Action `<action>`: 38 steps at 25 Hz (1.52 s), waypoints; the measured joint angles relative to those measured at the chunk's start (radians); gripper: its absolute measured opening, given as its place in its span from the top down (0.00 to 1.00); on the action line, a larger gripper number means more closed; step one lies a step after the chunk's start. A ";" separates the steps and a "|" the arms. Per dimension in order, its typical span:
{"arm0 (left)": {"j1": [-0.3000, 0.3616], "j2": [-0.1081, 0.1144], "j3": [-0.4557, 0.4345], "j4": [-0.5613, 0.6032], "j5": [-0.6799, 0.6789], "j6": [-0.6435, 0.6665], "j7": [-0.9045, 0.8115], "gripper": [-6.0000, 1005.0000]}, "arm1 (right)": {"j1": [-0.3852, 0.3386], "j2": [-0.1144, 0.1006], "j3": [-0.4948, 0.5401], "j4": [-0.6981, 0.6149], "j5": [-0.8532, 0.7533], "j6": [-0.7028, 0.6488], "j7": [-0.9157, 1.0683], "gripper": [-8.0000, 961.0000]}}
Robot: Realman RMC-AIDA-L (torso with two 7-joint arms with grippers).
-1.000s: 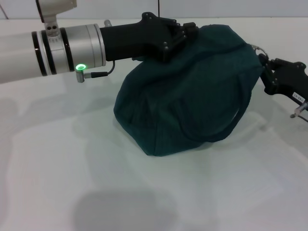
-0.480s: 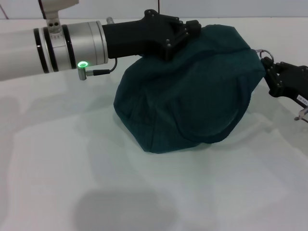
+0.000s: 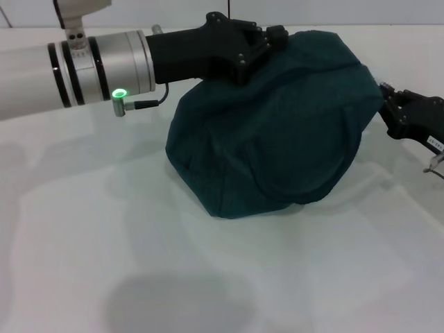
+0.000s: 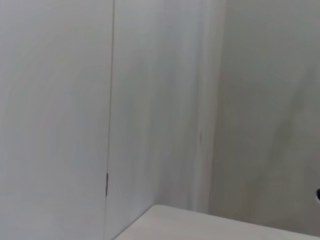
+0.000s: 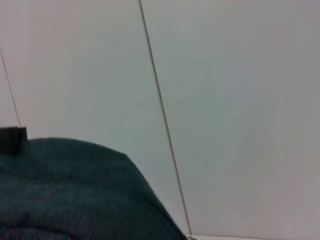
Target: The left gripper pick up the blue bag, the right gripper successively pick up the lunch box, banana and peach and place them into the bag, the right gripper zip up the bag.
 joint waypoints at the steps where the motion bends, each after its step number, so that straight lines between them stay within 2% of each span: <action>1: 0.005 -0.001 0.001 -0.001 -0.010 0.000 0.003 0.88 | -0.001 -0.002 0.001 0.000 0.000 -0.001 0.008 0.96; 6: 0.039 -0.003 0.002 -0.045 -0.099 0.002 0.078 0.83 | -0.008 -0.005 0.000 -0.001 -0.001 -0.010 0.016 0.95; 9: 0.065 -0.003 0.002 -0.087 -0.195 0.005 0.153 0.80 | -0.025 -0.005 0.002 -0.001 -0.001 -0.046 0.017 0.82; 12: 0.082 -0.004 0.003 -0.099 -0.241 0.007 0.169 0.72 | -0.047 -0.015 0.000 -0.002 -0.006 -0.109 0.033 0.69; 17: 0.089 -0.005 0.006 -0.109 -0.260 0.011 0.183 0.57 | -0.052 -0.063 -0.002 0.000 -0.103 -0.148 0.165 0.50; 21: 0.102 -0.005 0.005 -0.116 -0.262 0.062 0.222 0.39 | -0.058 -0.072 0.003 -0.001 -0.129 -0.209 0.172 0.39; 22: 0.115 -0.006 0.005 -0.118 -0.265 0.094 0.249 0.35 | -0.065 -0.072 0.004 -0.003 -0.129 -0.262 0.149 0.36; 23: 0.125 -0.008 0.005 -0.121 -0.274 0.121 0.276 0.33 | -0.076 -0.066 0.004 -0.004 -0.128 -0.405 0.084 0.36; 28: 0.174 -0.011 0.005 -0.225 -0.382 0.291 0.481 0.27 | -0.070 -0.057 0.000 -0.029 -0.144 -0.601 0.033 0.37; 33: 0.241 -0.008 0.003 -0.284 -0.421 0.367 0.638 0.27 | -0.047 -0.053 0.000 -0.092 -0.227 -0.640 0.032 0.37; 38: 0.294 -0.009 0.001 -0.309 -0.430 0.390 0.696 0.28 | -0.025 -0.049 0.014 -0.129 -0.258 -0.593 0.031 0.37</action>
